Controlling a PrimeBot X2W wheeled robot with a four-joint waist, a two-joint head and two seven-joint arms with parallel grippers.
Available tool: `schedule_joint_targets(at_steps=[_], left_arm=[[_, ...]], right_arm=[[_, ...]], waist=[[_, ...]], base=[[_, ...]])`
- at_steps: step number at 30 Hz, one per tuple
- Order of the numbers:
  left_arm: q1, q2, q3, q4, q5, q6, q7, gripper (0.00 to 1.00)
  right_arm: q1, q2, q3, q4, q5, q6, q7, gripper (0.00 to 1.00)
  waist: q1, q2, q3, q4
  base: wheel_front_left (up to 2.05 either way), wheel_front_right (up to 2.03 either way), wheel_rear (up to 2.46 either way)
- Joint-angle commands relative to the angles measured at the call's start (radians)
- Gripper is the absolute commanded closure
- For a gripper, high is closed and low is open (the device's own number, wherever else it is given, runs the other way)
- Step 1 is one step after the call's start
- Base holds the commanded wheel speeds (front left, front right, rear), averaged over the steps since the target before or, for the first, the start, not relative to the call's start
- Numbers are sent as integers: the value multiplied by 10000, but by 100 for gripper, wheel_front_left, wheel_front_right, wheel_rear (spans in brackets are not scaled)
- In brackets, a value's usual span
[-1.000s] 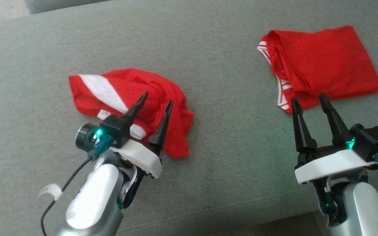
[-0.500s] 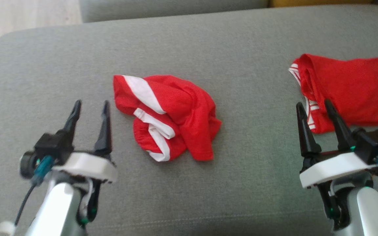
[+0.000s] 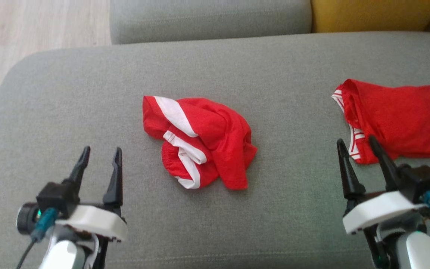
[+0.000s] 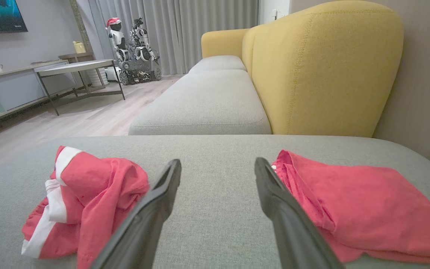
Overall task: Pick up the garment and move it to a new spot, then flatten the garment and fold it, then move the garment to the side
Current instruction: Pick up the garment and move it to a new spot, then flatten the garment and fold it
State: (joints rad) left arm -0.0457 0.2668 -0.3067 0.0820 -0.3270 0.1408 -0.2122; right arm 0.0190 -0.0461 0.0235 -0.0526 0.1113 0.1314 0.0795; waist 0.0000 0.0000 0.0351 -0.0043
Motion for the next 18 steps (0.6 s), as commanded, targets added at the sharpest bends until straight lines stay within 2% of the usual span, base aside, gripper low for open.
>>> schedule_joint_targets(at_steps=[1, 18], left_arm=[[-197, 268, 347, -407, 86, 89, 24, 0], [370, 417, 308, -782, -24, 294, 163, 0]], right_arm=[[-108, -41, 184, -409, -63, -7, 58, 0], [268, -41, 100, -723, 85, -7, 228, 0]], waist=[[0, 0, -181, -5], [0, 0, -506, -27]], base=[[0, 0, 0], [0, 0, 0]])
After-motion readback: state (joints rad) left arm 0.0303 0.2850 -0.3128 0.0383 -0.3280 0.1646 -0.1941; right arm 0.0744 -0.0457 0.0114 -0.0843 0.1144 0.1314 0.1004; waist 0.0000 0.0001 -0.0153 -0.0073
